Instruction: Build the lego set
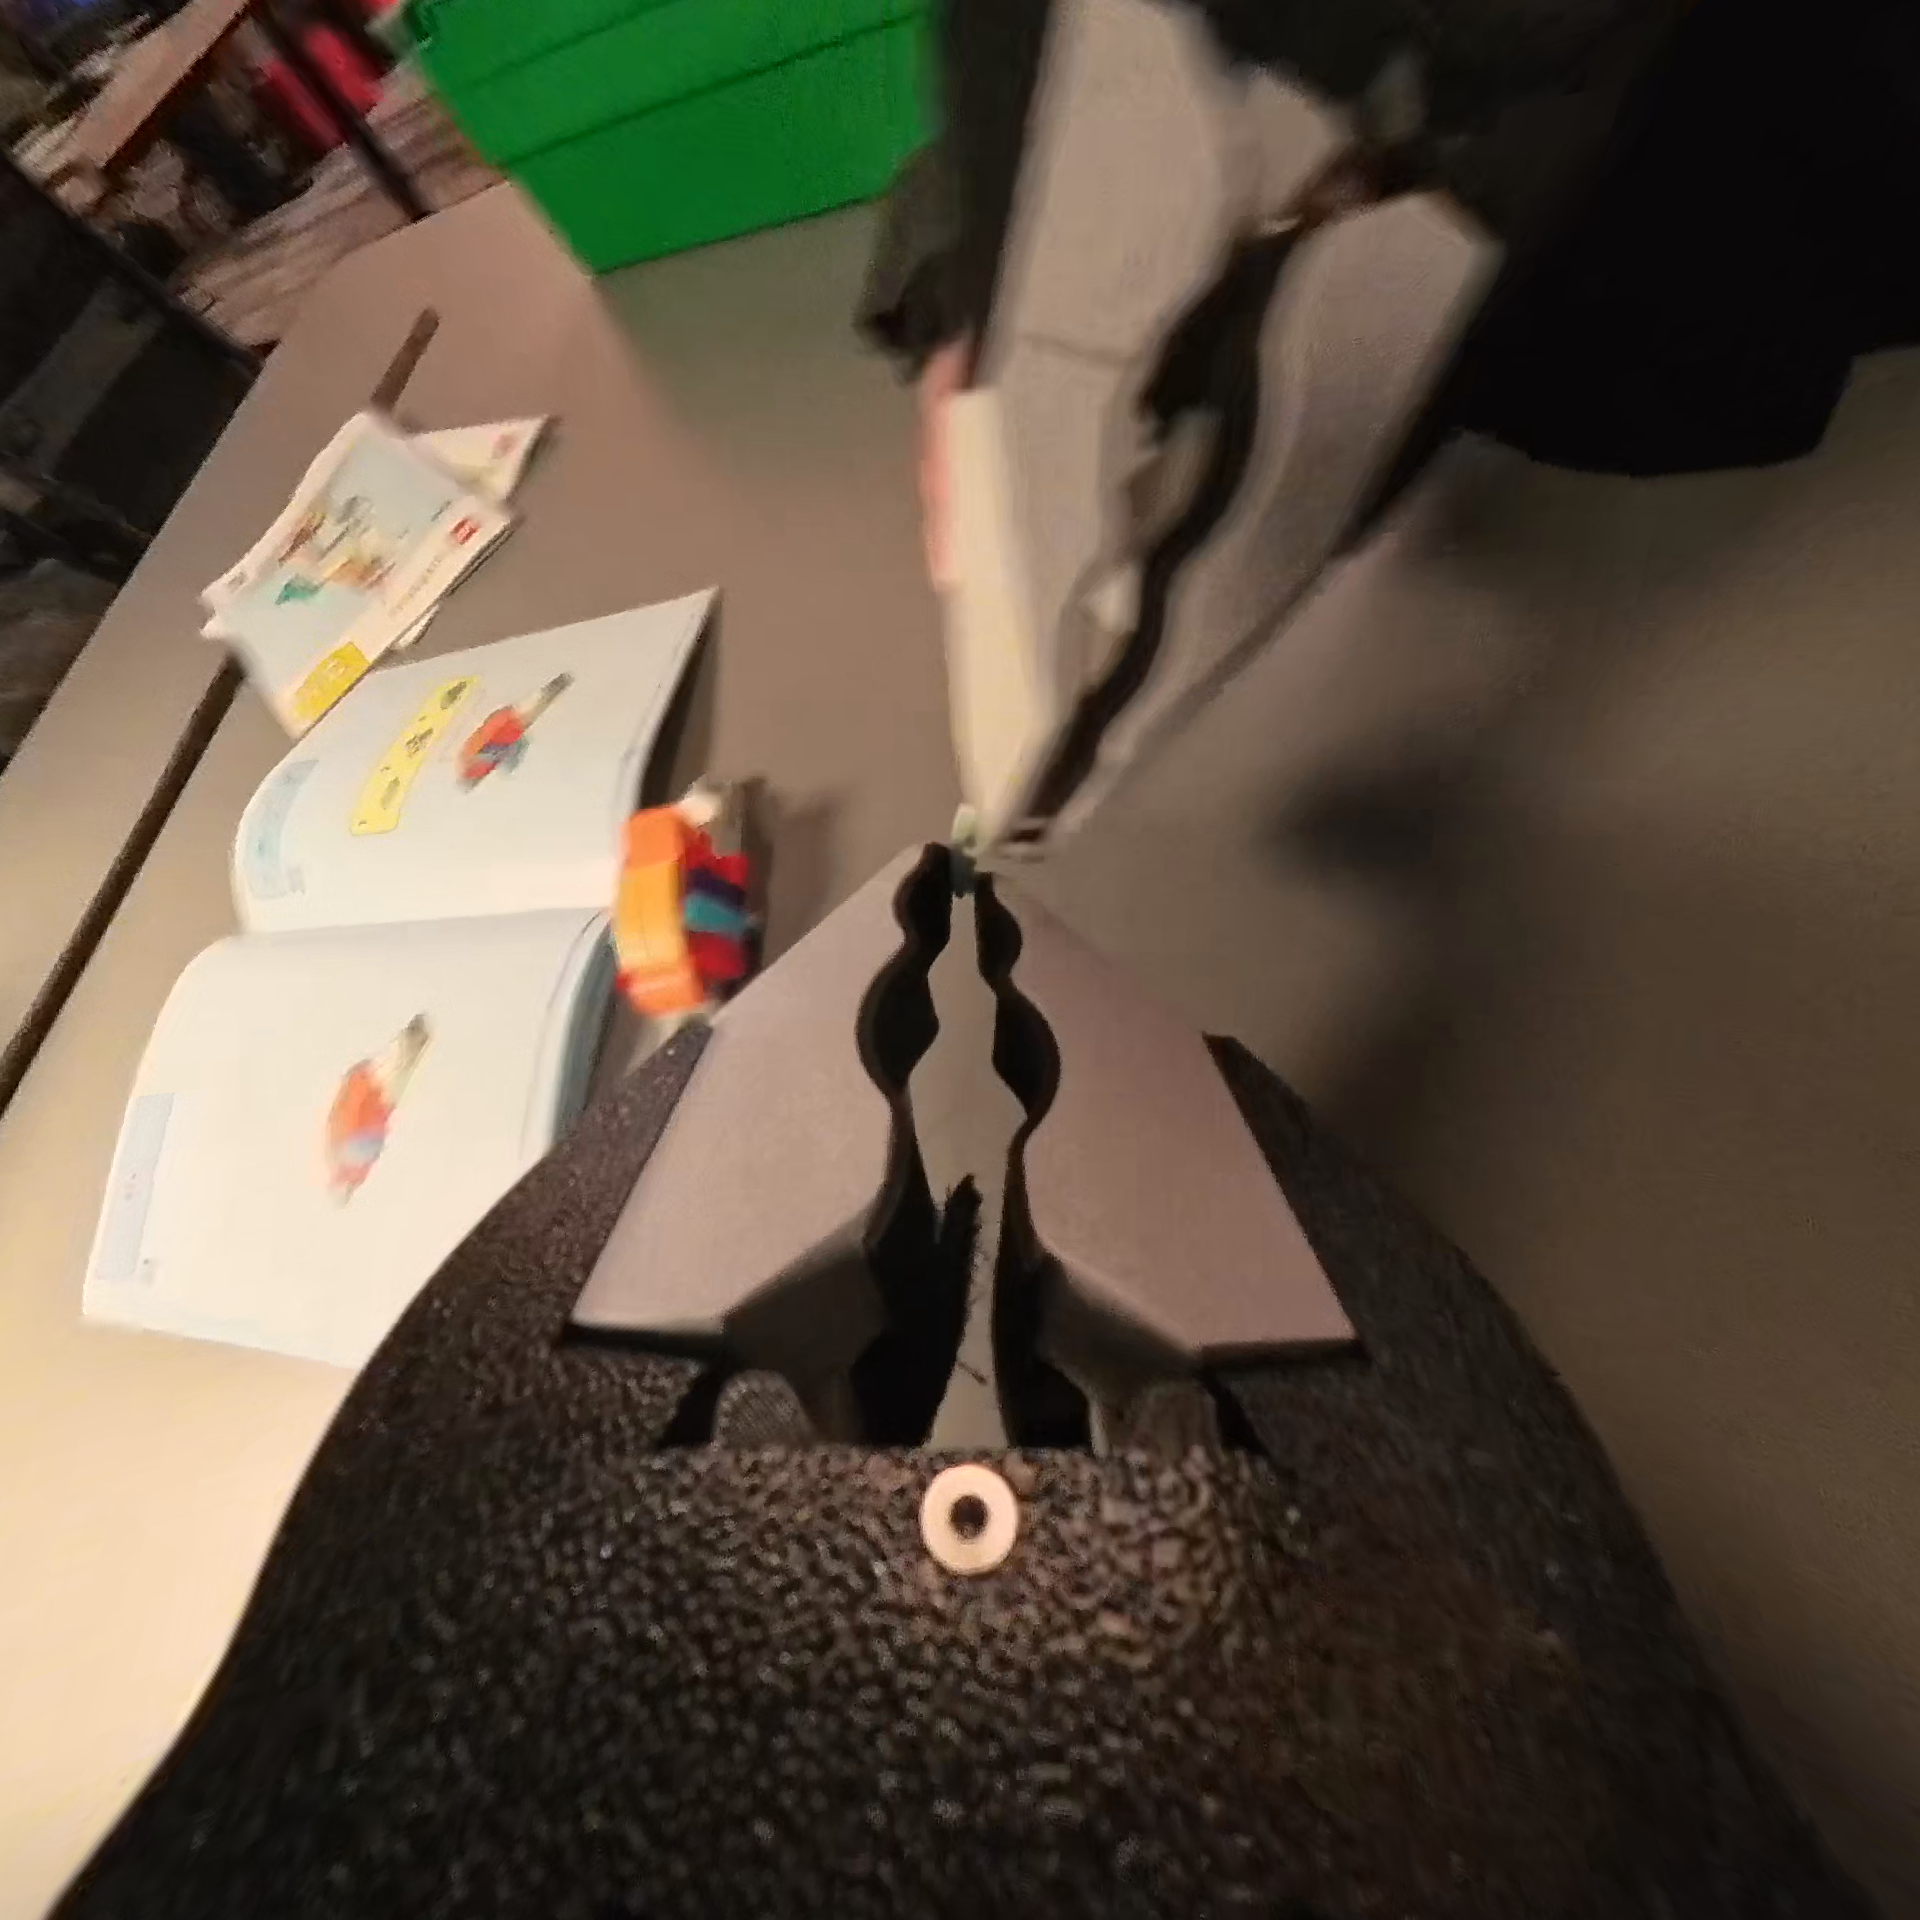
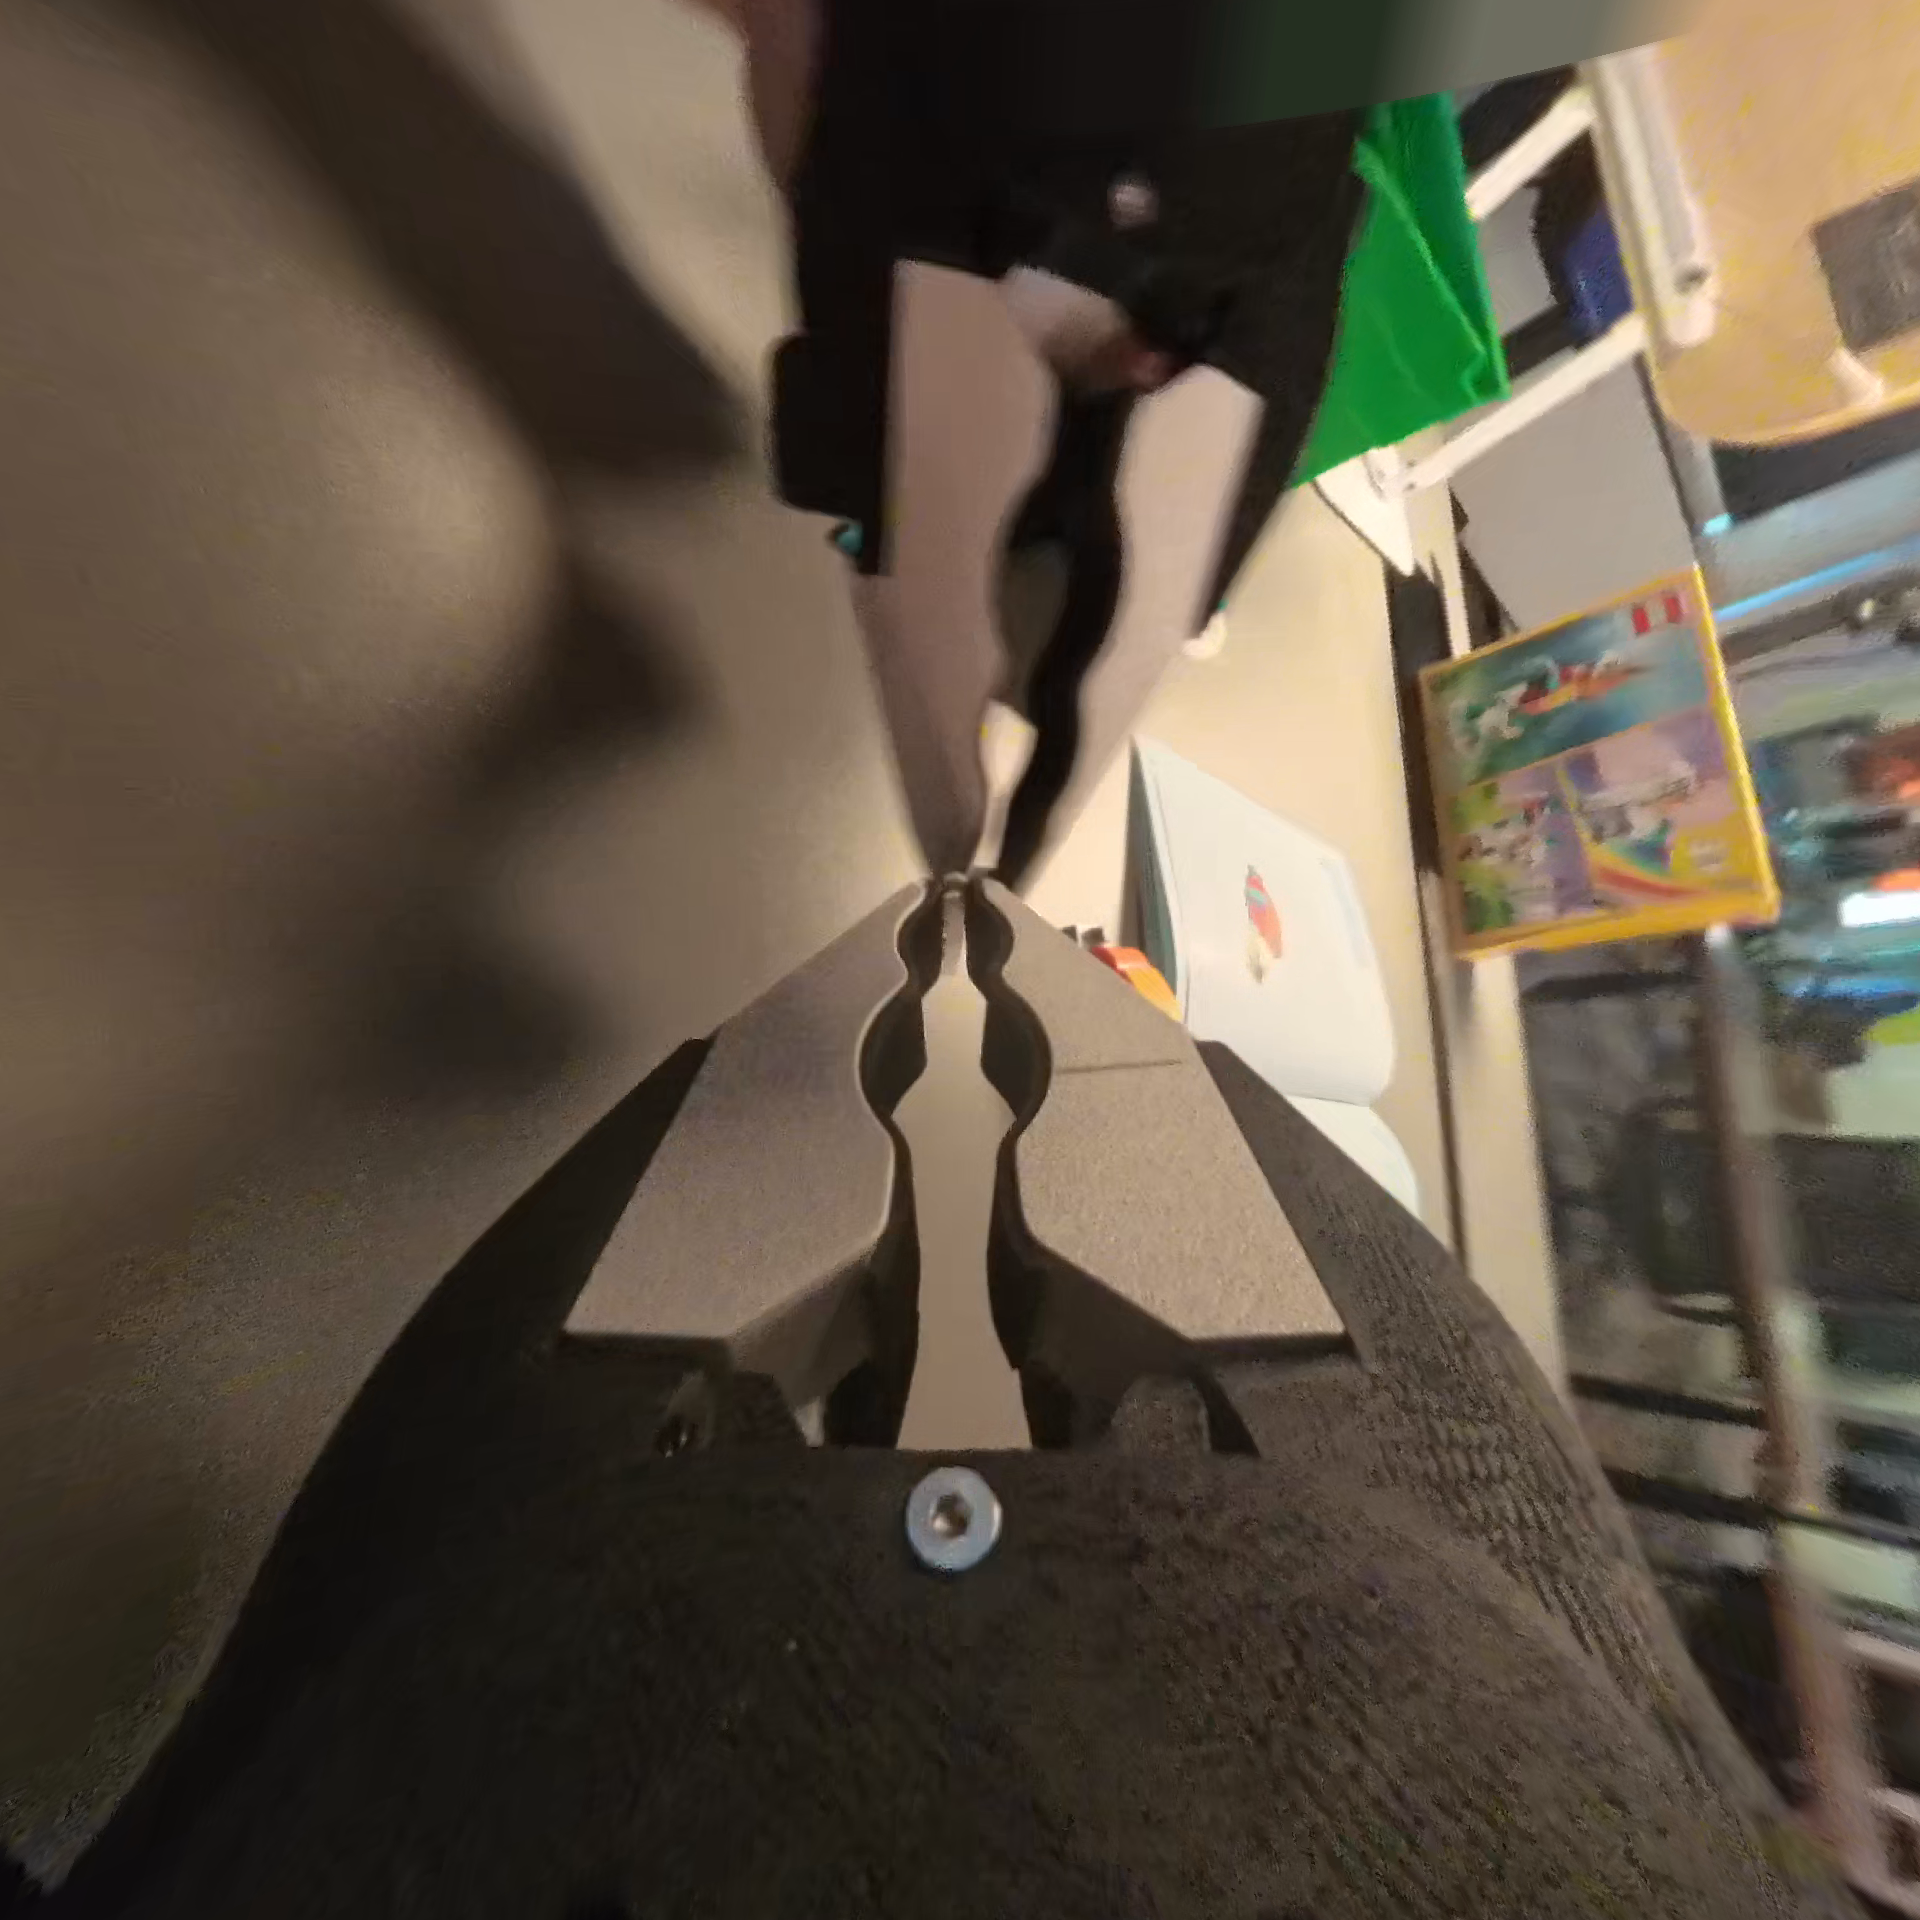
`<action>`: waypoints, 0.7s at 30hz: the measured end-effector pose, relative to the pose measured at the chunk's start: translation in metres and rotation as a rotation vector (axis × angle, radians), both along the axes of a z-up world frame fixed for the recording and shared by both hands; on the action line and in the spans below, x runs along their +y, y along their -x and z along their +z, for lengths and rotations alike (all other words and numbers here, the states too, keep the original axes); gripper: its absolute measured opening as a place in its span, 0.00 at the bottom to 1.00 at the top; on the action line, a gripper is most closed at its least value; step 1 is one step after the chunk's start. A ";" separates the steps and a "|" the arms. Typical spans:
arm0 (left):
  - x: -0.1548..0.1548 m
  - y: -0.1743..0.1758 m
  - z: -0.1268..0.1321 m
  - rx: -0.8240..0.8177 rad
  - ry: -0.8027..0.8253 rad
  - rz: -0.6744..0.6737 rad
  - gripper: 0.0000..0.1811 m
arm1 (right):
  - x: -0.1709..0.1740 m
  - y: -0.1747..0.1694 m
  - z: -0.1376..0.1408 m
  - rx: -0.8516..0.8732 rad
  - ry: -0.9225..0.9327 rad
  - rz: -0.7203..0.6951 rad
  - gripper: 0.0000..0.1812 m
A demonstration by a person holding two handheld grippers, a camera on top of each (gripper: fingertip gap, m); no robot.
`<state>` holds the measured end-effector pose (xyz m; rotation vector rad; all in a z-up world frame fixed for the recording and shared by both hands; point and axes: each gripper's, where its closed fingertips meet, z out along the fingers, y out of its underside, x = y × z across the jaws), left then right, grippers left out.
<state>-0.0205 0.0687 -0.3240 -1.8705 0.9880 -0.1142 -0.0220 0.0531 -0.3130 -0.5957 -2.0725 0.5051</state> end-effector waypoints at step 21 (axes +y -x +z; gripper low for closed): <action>0.008 0.047 0.141 -1.369 -0.294 0.265 0.01 | 0.022 0.043 0.149 0.681 1.912 0.081 0.02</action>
